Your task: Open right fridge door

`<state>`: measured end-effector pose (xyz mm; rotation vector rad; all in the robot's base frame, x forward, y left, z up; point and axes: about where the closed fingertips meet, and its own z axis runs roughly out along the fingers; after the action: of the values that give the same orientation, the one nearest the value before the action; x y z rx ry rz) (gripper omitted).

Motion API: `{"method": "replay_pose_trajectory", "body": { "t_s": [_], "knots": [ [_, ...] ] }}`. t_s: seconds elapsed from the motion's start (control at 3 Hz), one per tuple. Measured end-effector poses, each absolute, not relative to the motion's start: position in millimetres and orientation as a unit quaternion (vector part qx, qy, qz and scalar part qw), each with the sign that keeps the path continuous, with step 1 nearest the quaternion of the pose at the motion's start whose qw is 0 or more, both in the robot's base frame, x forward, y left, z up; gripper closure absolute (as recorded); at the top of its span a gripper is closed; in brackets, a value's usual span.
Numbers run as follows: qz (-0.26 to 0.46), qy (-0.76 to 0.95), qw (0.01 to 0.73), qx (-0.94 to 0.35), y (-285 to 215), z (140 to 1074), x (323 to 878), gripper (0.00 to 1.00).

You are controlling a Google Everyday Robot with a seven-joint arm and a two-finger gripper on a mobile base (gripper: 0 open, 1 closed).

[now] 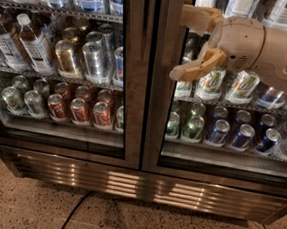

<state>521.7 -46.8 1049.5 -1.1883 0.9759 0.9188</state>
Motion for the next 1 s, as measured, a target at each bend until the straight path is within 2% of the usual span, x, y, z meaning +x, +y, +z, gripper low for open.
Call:
{"method": "replay_pose_trajectory", "body": {
  "t_s": [0.33, 1.0],
  "knots": [
    [0.4, 0.425, 0.625, -0.518, -44, 1049, 516, 0.0],
    [0.406, 0.404, 0.598, -0.56, -7, 1062, 508, 0.0]
  ]
}}
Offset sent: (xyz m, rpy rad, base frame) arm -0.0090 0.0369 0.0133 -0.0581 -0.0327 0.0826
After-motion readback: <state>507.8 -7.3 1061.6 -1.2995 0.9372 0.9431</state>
